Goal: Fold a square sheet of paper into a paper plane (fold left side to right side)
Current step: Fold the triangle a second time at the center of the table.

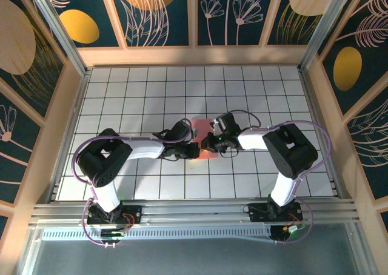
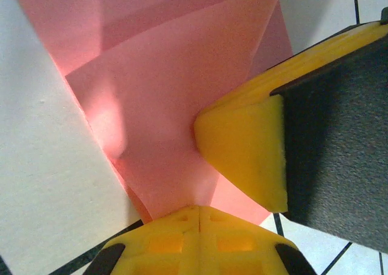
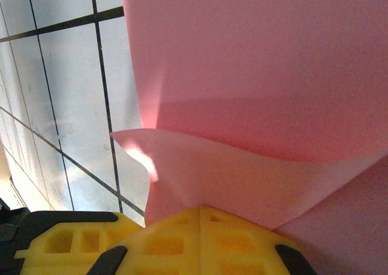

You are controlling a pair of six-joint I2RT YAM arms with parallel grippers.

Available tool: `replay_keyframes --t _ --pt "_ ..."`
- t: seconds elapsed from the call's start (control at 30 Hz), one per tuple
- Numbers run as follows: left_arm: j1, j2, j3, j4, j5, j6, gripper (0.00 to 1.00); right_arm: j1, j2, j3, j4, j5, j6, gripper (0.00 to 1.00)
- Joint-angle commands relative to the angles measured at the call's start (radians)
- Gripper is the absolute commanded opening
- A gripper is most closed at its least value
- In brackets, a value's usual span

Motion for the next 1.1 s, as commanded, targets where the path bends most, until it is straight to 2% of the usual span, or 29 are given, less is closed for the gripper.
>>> replay_keyframes --t 0.0,0.1,0.67,0.87,1.07 --pt "0.006 0.022 -0.007 -0.077 -0.023 0.011 0.00 -0.028 0.021 -0.003 -0.028 0.058 -0.035 0.00" --pt "0.007 0.020 -0.013 -0.080 -0.027 0.009 0.00 -0.031 0.022 -0.008 -0.029 0.061 -0.050 0.00" --pt "0.006 0.022 -0.025 -0.074 -0.025 0.007 0.00 -0.263 0.080 0.054 -0.055 0.039 -0.155 0.00" --pt "0.006 -0.019 -0.038 -0.055 -0.019 -0.001 0.00 -0.262 0.086 0.068 -0.067 0.001 -0.153 0.00" --pt "0.014 -0.107 -0.015 0.001 0.013 -0.049 0.00 -0.205 0.066 0.037 -0.079 -0.010 -0.131 0.00"
